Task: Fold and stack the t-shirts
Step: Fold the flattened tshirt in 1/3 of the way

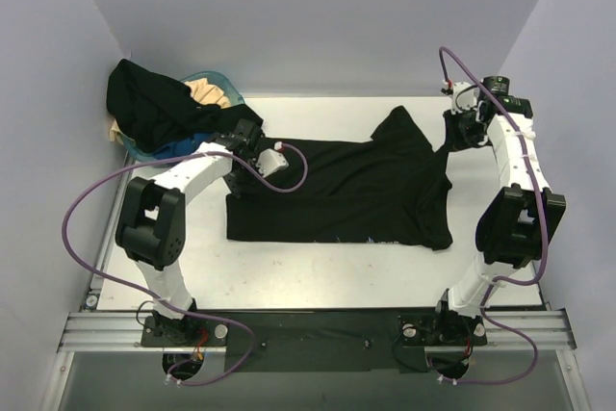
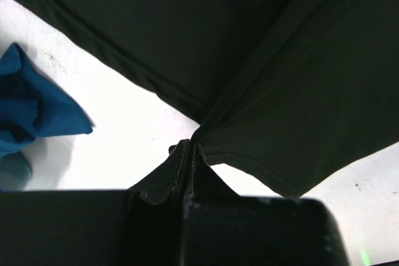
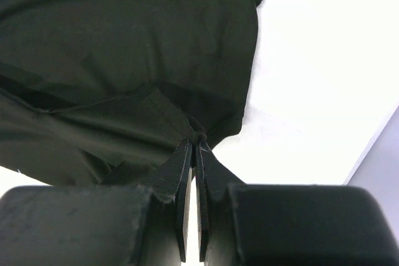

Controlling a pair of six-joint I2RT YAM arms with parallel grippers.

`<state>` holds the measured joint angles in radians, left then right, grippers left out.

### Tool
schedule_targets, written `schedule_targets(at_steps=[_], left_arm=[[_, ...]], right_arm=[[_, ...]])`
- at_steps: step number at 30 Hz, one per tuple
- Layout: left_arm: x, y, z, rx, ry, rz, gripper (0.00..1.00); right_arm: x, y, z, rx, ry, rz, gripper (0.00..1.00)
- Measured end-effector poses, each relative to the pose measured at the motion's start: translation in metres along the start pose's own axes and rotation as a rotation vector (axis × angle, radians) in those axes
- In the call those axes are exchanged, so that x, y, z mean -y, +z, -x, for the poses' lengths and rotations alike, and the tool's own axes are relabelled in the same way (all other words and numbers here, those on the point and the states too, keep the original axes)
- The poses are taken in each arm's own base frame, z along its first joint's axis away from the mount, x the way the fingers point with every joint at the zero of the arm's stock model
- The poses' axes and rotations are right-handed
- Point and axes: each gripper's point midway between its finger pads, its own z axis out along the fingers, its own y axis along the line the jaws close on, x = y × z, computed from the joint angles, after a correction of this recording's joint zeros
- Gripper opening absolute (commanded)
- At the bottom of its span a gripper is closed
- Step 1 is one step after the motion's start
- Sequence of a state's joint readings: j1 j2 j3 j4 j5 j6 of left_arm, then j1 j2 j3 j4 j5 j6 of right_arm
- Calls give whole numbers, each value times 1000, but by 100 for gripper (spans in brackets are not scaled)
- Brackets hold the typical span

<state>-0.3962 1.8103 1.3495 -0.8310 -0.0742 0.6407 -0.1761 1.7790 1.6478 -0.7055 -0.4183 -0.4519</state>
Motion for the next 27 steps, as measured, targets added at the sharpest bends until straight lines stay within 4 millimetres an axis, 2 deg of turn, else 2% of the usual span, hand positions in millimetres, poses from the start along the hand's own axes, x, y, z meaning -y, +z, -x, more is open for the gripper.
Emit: schedule_targets(at_steps=[4, 9, 12, 14, 15, 16, 17, 18, 19, 21, 24, 27], left_arm=[[0, 4, 13, 25, 21, 11, 0], [-2, 7, 32, 68, 40, 34, 0], [-6, 12, 36, 70, 40, 45, 0], [-8, 17, 36, 61, 40, 54, 2], [-9, 19, 35, 56, 41, 59, 11], [-11, 21, 35, 51, 41, 66, 36], [-13, 22, 35, 47, 43, 75, 49], [-15, 23, 35, 44, 48, 87, 70], [-18, 24, 35, 41, 47, 101, 78], [-25, 24, 35, 32, 34, 129, 82], [-48, 14, 40, 46, -23, 179, 82], [-74, -8, 48, 85, -88, 216, 77]], right_arm=[[7, -1, -4, -19, 3, -38, 0], [27, -4, -12, -19, 44, -74, 0], [31, -4, -15, -13, 59, -73, 0], [27, -3, -11, -7, 47, -66, 0], [23, 0, -9, -7, 36, -60, 5], [19, 3, -6, -8, 29, -52, 28], [17, 6, -4, -9, 30, -47, 37], [15, 11, -1, -14, 40, -45, 48], [15, 17, 1, -22, 52, -51, 52], [22, 26, 1, -42, 95, -78, 65], [37, 32, 0, -61, 206, -144, 66], [43, 21, 0, -65, 322, -202, 66]])
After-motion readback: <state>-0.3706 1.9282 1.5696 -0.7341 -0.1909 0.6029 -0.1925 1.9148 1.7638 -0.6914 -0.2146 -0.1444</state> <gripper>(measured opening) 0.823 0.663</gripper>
